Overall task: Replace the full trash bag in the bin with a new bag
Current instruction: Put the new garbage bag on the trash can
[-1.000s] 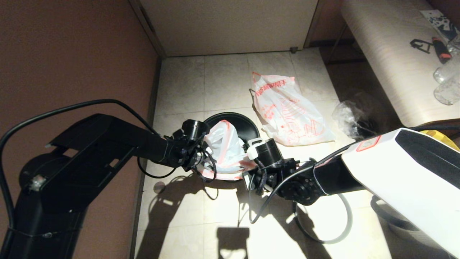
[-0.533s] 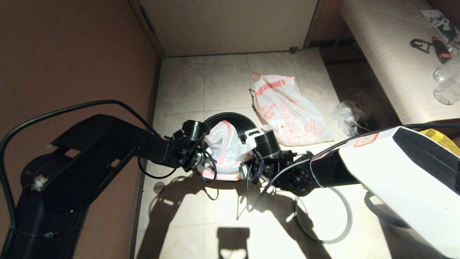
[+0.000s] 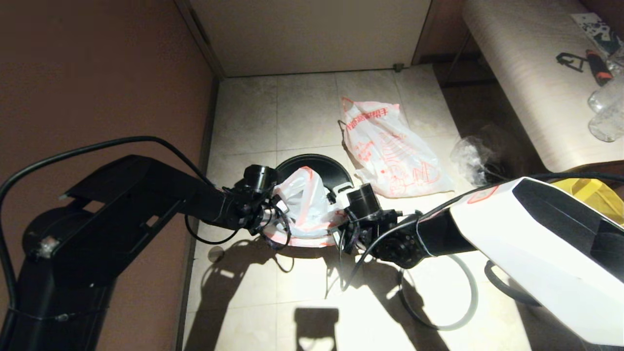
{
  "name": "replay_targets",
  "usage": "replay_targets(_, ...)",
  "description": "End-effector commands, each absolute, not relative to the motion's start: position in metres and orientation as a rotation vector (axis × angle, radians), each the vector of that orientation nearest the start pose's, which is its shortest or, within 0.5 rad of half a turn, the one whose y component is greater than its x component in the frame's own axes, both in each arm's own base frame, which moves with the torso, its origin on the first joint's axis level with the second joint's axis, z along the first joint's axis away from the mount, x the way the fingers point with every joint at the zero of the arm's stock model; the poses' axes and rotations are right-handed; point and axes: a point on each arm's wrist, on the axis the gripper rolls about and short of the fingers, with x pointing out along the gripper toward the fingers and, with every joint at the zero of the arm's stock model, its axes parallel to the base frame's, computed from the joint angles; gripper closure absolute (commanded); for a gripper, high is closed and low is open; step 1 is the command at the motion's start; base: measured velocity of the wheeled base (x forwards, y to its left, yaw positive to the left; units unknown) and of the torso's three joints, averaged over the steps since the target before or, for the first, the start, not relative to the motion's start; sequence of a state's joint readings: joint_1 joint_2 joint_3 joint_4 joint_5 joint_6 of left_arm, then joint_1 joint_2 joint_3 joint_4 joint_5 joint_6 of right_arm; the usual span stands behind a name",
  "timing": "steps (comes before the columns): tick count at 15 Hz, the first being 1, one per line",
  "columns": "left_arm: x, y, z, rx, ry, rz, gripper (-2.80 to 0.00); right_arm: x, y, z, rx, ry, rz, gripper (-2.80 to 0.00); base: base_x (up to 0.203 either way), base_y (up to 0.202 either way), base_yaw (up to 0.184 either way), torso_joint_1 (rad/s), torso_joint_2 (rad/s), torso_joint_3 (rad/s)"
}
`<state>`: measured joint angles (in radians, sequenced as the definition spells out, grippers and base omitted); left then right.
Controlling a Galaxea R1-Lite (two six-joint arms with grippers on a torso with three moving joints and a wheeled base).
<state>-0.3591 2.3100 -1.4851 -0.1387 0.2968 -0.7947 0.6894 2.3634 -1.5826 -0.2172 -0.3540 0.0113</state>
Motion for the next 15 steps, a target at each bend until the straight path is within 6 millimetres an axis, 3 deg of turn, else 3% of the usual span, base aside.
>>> replay_targets(1,0.428,-0.151,0.083,-0.556,0.621,0.201,0.00,0.369,0.294,0.081,-0.289,0.514,0.321,-2.80,0.000,0.000,0.000,0.000,0.00,0.000)
replay_targets(9,0.424,-0.149,0.090,-0.570,0.627,0.174,0.00,0.389,0.300,0.052,-0.437,0.370,0.304,-2.80,0.000,0.000,0.000,0.000,0.00,0.000)
replay_targets(10,0.424,-0.149,0.089,-0.571,0.629,0.171,0.00,0.390,0.299,0.051,-0.448,0.361,0.297,0.00,0.000,0.000,0.000,0.000,0.00,0.000)
replay_targets(15,0.424,-0.149,0.086,-0.569,0.639,0.171,0.00,0.403,0.293,0.062,-0.424,0.301,0.251,0.00,0.000,0.000,0.000,0.000,0.00,0.000)
